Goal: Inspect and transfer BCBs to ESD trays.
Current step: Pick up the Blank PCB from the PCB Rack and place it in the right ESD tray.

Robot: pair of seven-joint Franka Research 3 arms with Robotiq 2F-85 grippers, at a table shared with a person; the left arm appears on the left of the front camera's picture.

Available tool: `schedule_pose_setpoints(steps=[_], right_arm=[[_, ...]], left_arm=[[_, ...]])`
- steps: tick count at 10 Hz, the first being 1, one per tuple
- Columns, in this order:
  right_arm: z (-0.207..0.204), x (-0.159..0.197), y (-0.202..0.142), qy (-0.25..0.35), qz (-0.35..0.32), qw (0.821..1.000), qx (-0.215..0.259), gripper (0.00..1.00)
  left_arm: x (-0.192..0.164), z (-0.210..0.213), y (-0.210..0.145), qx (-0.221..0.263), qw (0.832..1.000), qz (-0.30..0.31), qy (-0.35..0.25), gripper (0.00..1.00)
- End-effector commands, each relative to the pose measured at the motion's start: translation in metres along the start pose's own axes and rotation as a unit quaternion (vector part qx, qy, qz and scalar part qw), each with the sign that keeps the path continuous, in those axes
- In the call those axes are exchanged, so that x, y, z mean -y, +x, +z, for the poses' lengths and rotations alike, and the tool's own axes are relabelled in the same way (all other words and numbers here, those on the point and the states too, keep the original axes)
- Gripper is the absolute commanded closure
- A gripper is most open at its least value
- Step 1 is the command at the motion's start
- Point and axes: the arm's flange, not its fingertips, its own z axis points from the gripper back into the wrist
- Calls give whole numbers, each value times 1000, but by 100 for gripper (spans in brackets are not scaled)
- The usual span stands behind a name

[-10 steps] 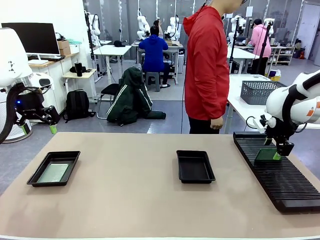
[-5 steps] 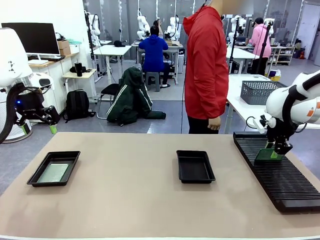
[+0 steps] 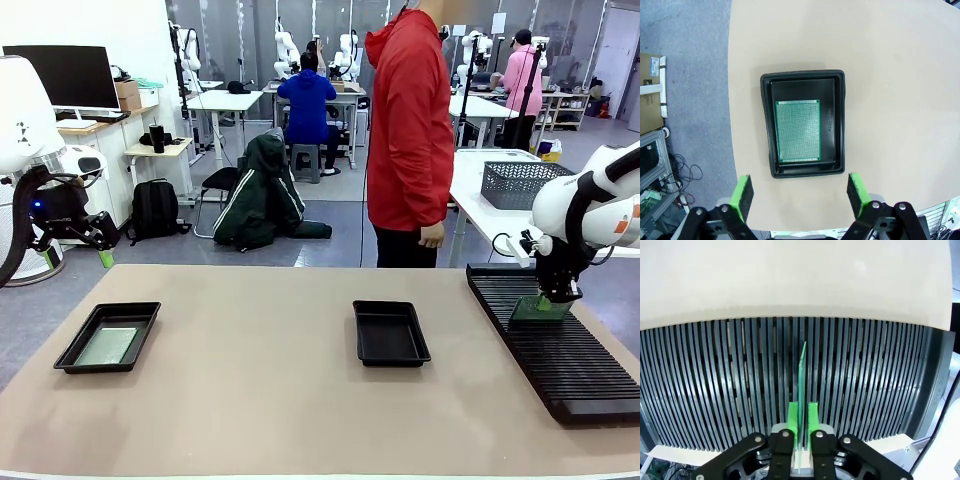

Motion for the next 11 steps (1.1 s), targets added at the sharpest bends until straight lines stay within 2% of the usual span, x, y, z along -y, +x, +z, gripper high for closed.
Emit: schedule_pose_setpoints(steps=[1,11], right_arm=[[-4,-1,-4,-5,-2,1000,-7,100],[0,0,-2,0,-2,1000,0,100]], left_arm=[[0,-1,-1,4,1000,1,-3,0],[0,-1,-1,4,1000,1,-3,0]])
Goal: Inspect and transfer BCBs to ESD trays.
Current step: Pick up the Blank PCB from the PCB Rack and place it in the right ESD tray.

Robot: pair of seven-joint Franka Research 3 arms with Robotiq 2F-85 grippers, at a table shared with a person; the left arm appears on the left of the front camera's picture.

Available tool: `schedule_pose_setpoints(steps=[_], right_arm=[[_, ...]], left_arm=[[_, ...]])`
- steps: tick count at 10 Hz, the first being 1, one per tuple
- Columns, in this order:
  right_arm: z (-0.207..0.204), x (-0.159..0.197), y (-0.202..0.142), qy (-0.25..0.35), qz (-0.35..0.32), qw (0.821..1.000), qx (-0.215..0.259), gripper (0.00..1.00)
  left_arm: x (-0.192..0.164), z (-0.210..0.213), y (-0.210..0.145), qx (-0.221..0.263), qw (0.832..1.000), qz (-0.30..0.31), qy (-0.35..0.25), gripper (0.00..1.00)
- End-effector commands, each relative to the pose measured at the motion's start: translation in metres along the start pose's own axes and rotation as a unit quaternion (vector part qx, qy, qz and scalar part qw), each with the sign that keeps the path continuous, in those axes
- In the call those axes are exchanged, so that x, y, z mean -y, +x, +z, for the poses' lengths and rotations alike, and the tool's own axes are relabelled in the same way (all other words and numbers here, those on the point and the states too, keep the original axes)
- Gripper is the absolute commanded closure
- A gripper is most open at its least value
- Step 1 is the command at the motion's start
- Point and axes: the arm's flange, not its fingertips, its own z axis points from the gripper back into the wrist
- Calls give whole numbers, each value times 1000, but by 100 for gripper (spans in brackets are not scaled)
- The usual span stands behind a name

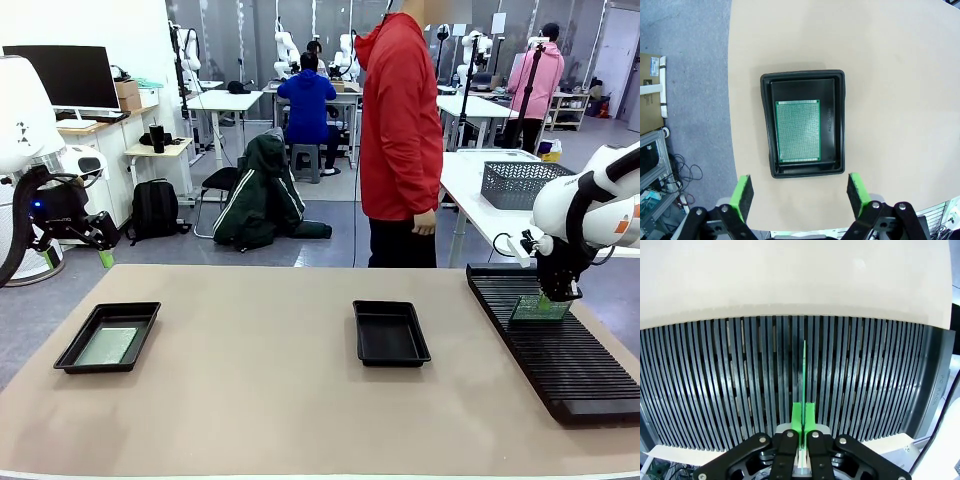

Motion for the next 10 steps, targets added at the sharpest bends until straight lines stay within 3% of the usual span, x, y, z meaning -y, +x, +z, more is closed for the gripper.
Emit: schedule_pose_setpoints(steps=[1,4,10], right_arm=[[0,0,-1,0,-1,1000,0,100],[0,0,0,0,0,1000,0,98],[184,-8,-6,-17,-51,998,-24,98]], left_arm=[[0,-1,-1,4,1000,1,-3,0],[0,-1,-1,4,1000,1,-3,0],[0,-1,-1,4,1000,1,-3,0]])
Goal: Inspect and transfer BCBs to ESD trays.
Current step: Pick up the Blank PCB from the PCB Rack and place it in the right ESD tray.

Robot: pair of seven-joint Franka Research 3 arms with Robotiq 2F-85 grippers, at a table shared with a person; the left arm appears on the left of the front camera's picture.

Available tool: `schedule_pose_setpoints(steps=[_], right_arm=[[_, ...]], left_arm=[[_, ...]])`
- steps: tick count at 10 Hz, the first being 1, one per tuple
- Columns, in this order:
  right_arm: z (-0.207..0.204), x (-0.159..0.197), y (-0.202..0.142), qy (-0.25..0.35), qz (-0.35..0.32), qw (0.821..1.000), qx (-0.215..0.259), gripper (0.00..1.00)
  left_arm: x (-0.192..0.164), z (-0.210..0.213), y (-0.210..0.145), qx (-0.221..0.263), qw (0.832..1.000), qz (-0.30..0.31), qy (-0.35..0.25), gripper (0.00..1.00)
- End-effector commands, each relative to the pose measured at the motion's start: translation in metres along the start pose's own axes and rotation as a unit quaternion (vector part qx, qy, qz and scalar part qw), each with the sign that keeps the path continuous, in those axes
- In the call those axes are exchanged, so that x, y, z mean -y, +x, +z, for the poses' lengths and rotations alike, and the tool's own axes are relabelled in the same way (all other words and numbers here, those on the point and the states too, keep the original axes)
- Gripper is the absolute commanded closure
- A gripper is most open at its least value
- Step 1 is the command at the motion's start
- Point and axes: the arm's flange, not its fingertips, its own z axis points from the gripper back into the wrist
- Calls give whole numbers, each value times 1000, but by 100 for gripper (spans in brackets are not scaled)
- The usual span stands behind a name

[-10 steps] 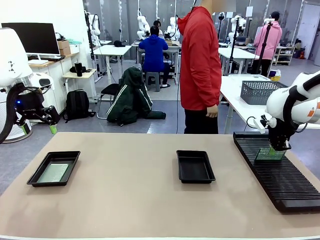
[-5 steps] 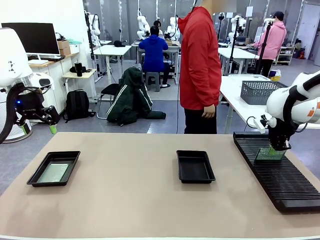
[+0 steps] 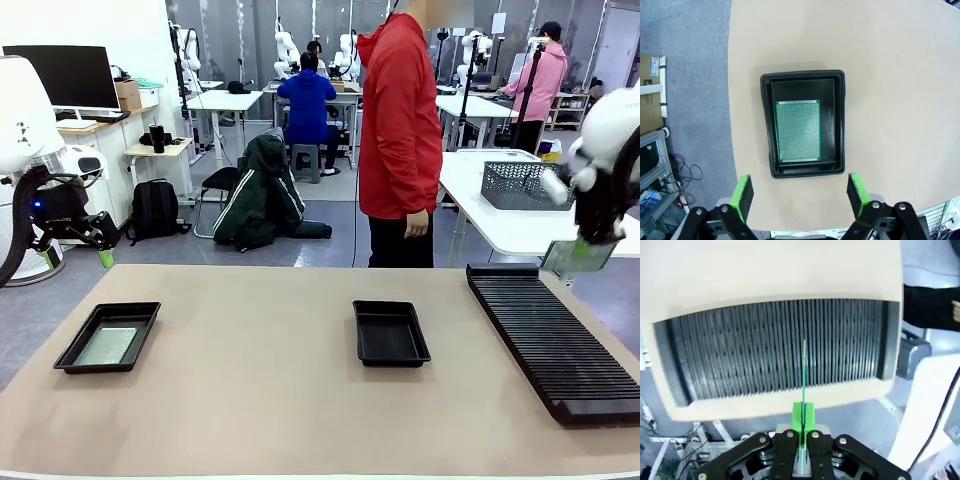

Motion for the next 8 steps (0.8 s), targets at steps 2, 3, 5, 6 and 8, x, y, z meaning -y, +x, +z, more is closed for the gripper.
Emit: schedule_pose_setpoints(steps=[2,3,5,6,8], right_arm=[[86,11,-5,15,-42,999,-15,98],[121,12,-7,16,-50,999,-12,98],[161,16,-9,20,-71,997,-15,98],[170,17,-10,22,-80,997,-12,98],[172,5,-12,10,-62,998,-5,98]], left_arm=[[0,-1,-1,4,1000,1,-3,0],[0,-1,-1,4,1000,1,-3,0],[0,-1,-1,4,1000,1,-3,0],[0,-1,-1,4,1000,1,-3,0],[0,-1,-1,4,1000,1,-3,0]])
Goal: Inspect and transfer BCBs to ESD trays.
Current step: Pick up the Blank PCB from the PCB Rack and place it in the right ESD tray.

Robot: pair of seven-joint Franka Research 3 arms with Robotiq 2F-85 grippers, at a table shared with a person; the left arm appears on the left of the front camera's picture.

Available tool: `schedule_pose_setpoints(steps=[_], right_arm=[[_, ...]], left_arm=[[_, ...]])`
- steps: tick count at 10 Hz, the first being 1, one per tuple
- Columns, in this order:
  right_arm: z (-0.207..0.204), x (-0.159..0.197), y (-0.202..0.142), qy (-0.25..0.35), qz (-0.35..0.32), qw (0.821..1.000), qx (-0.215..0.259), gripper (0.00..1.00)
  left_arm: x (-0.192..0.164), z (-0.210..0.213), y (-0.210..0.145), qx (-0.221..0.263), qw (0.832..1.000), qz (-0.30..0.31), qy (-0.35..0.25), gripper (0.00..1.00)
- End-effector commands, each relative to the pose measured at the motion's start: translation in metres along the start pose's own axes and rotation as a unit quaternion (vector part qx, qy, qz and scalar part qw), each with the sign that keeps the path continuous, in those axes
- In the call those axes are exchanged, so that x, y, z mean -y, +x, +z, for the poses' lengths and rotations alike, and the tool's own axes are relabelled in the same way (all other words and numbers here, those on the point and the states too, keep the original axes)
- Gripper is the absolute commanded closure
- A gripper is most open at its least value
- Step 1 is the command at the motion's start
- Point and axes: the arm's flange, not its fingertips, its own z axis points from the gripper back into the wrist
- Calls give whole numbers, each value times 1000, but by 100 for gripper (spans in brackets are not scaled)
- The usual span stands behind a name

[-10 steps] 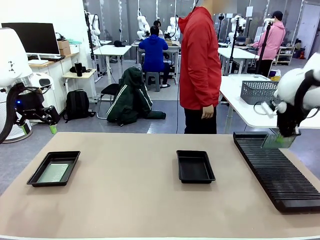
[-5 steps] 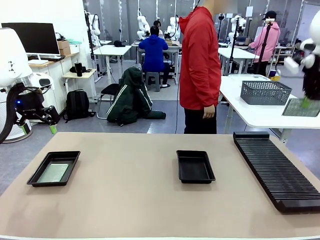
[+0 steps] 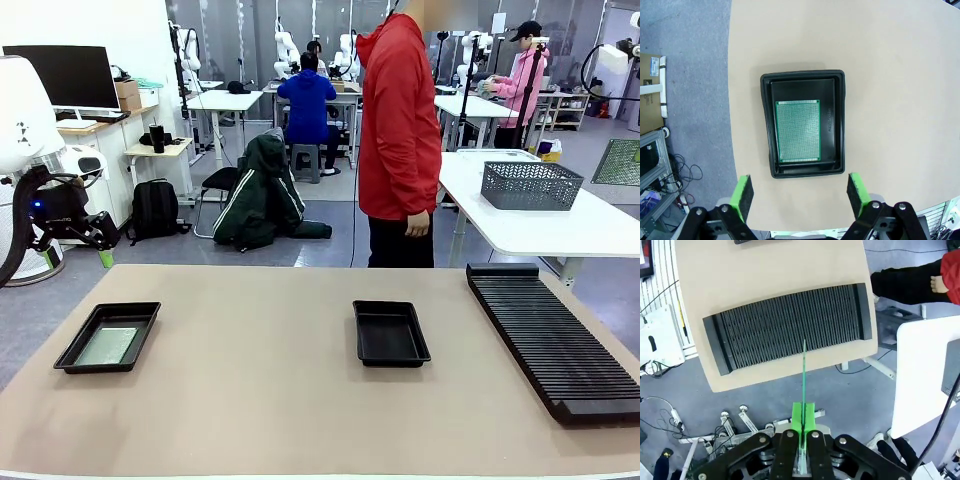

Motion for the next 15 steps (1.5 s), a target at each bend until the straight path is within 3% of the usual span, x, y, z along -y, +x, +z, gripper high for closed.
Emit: schedule_pose_setpoints(steps=[1,8,10,12,14,15], right_arm=[[-7,-5,0,-4,8,1000,1,98],[-4,-1,1,3,2,1000,1,98],[-26,13,2,15,-98,989,107,98],[-61,16,20,52,-218,958,181,98],[-107,13,55,105,-354,894,253,98],[-133,12,74,129,-410,863,265,98]], left_arm=[[0,-1,-1,4,1000,1,-3,0],[0,-1,-1,4,1000,1,-3,0],[0,-1,-1,4,1000,1,-3,0],[0,-1,-1,4,1000,1,-3,0],[0,-1,-1,4,1000,1,-3,0],[0,-1,-1,4,1000,1,-3,0]])
